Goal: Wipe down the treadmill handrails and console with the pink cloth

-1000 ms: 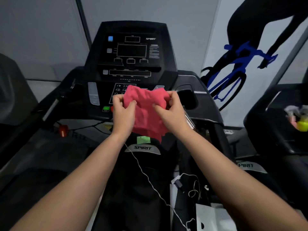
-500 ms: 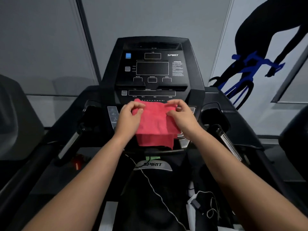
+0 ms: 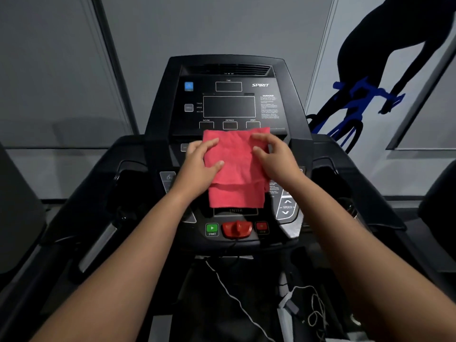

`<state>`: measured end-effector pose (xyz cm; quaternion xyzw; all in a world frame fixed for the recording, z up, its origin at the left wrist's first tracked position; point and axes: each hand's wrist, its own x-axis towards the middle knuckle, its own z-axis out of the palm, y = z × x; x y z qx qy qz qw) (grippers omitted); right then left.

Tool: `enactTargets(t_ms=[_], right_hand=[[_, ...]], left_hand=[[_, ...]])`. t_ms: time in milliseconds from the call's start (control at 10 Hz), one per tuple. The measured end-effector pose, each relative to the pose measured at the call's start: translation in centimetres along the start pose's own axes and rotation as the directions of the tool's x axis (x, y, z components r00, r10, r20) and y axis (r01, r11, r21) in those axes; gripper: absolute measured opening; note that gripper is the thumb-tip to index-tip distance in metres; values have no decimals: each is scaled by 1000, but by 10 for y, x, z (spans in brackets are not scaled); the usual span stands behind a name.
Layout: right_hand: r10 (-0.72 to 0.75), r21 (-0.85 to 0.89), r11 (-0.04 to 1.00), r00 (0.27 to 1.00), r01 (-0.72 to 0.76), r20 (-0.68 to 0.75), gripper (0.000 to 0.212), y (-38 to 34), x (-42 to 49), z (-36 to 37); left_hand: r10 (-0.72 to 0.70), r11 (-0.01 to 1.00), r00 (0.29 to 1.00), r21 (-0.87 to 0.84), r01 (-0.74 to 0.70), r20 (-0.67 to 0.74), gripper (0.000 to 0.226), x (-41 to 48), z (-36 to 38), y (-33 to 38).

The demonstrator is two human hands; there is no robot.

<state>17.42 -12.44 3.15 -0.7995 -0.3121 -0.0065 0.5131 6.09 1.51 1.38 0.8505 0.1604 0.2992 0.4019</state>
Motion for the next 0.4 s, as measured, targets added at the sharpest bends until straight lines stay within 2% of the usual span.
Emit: enactTargets(t_ms=[100,200,400], right_hand=[[61,-230,973,981,-17,185,39,20,-4,6],[110,-541,838,951,67,288,44,36,-13,9],[48,-598,793,967,115,249,46,36,-21,11]], left_hand=[[-107,975,992,203,92,62,45,-7,7,-17],[-149,855,987,508,101,55,42,-19,11,-26],[-134,825,990,558,88,42,41,-20,12,-23]])
